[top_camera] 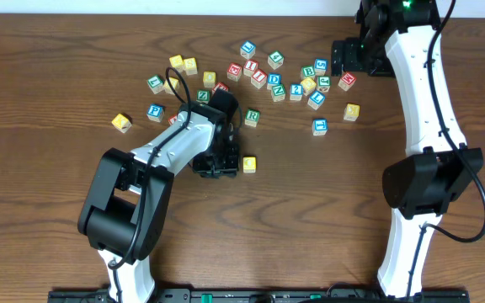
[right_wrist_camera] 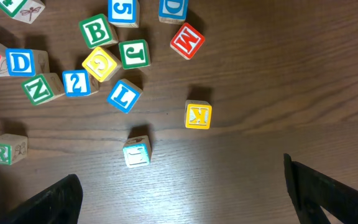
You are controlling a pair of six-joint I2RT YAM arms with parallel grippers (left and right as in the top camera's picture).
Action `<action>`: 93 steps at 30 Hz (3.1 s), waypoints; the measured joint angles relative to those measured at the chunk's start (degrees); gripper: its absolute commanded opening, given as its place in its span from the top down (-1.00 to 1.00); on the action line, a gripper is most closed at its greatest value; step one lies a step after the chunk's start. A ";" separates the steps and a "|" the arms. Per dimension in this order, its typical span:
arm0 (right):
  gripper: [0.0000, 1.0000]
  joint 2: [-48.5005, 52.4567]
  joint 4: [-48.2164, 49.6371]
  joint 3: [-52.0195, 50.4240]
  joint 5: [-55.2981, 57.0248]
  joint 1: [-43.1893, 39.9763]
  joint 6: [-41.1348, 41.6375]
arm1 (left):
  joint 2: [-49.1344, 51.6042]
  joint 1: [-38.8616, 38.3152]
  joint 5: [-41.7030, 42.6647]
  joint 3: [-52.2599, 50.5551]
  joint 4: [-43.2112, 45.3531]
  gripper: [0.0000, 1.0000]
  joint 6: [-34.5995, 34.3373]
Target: Spell out CORL
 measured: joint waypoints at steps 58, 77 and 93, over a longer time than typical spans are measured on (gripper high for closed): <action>-0.99 0.00 1.62 -2.14 -0.44 0.76 0.00 | 0.00 -0.63 -1.99 0.00 5.68 0.28 5.46; -0.98 0.00 2.25 -3.30 -0.66 0.76 -0.02 | 0.00 -0.63 -2.86 0.00 5.22 -0.39 5.90; -0.98 0.00 2.25 -3.30 -0.70 0.96 -0.02 | 0.00 0.20 -3.58 0.07 7.30 -0.40 5.90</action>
